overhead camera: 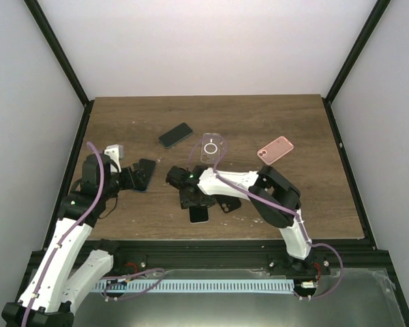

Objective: Put the phone into the phone case

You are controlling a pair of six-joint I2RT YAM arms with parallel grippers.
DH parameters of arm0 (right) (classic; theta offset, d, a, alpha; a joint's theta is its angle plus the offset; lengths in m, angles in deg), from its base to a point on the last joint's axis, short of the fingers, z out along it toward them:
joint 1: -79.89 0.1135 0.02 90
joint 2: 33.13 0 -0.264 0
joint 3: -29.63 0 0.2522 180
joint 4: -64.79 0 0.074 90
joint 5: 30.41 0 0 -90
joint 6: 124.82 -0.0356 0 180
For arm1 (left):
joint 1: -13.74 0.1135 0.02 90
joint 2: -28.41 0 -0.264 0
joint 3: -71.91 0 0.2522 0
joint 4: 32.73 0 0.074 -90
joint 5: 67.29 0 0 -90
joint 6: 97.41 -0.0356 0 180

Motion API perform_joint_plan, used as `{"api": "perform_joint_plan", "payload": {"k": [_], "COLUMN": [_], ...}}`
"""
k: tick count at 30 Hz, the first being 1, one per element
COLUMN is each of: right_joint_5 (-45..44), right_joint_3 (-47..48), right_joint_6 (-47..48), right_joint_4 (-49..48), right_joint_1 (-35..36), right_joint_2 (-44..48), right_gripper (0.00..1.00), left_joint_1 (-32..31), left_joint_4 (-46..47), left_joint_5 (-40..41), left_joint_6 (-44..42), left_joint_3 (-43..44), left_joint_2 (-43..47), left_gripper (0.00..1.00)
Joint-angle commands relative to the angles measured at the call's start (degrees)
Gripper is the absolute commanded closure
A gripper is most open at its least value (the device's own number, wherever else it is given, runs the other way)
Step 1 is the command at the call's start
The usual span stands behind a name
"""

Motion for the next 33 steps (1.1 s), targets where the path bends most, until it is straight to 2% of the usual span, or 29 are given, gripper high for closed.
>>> {"api": "perform_joint_plan", "payload": {"k": [1, 4, 8, 16, 23, 28, 33], "right_joint_5": [-3.59, -1.49, 1.17, 2.17, 1.33, 1.30, -1.31], "right_joint_3": [-1.53, -2.68, -4.66, -8.19, -9.10, -11.24, -12.43], "right_joint_6": [1.02, 0.98, 0.54, 0.50, 2.26, 7.03, 11.84], "right_joint_4": [1.63, 0.28, -1.73, -3.96, -4.57, -8.70, -10.49], "right_joint_1": [0.49, 0.49, 0.48, 0.70, 0.74, 0.74, 0.62], "right_joint_2": [3.16, 3.74, 3.83, 5.25, 6.03, 10.36, 15.18], "right_gripper": [0.26, 0.25, 0.18, 0.15, 0.25, 0.33, 0.34], "left_joint_1": [0.35, 0.43, 0.41, 0.55, 0.64, 0.59, 0.61], "left_joint_4": [-0.14, -0.14, -0.08, 0.05, 0.51, 1.30, 2.24], "left_joint_5": [0.48, 0.43, 0.51, 0.26, 0.05, -1.43, -2.92], "left_joint_6": [-0.19, -0.19, -0.09, -0.18, -0.14, -0.52, -0.30], "left_joint_3": [1.20, 1.20, 1.12, 1.03, 0.66, 0.29, -0.56], "left_joint_2": [0.39, 0.47, 0.70, 0.64, 0.61, 0.13, -0.14], "left_gripper": [0.06, 0.06, 0.06, 0.06, 0.06, 0.06, 0.06]}}
